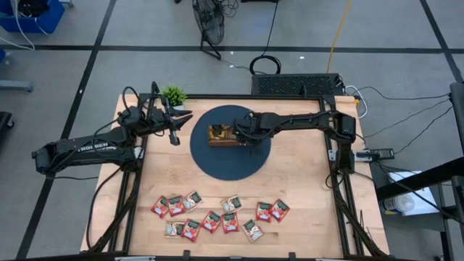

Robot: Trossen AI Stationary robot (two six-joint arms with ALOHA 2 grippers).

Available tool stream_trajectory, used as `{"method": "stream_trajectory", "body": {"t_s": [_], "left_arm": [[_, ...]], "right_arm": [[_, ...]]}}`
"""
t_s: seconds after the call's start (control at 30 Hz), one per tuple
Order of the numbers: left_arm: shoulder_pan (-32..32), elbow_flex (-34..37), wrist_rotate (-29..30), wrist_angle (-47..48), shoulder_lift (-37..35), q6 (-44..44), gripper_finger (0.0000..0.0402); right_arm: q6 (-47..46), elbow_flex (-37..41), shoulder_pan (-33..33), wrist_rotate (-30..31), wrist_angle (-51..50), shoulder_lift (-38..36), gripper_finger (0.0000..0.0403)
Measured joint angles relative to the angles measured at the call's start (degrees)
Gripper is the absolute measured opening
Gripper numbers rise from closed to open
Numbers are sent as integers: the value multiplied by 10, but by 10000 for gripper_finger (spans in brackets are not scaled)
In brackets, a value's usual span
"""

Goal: Pick & Place Tea
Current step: Put the brown tea bag into the right section of the wooden organizer

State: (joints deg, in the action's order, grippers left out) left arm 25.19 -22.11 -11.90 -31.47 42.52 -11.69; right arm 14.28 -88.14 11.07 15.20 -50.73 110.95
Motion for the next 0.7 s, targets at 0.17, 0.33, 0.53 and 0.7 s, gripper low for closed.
{"method": "stream_trajectory", "body": {"t_s": [0.17,0.33,0.53,0.7], "left_arm": [[0,0,0,0,0,0,62],[0,0,0,0,0,0,62],[0,0,4,0,0,0,62],[0,0,4,0,0,0,62]], "right_arm": [[4,0,11,-10,13,-2,0],[9,0,17,-34,23,6,0],[28,35,19,-35,67,6,0],[32,74,25,-34,103,6,0]]}}
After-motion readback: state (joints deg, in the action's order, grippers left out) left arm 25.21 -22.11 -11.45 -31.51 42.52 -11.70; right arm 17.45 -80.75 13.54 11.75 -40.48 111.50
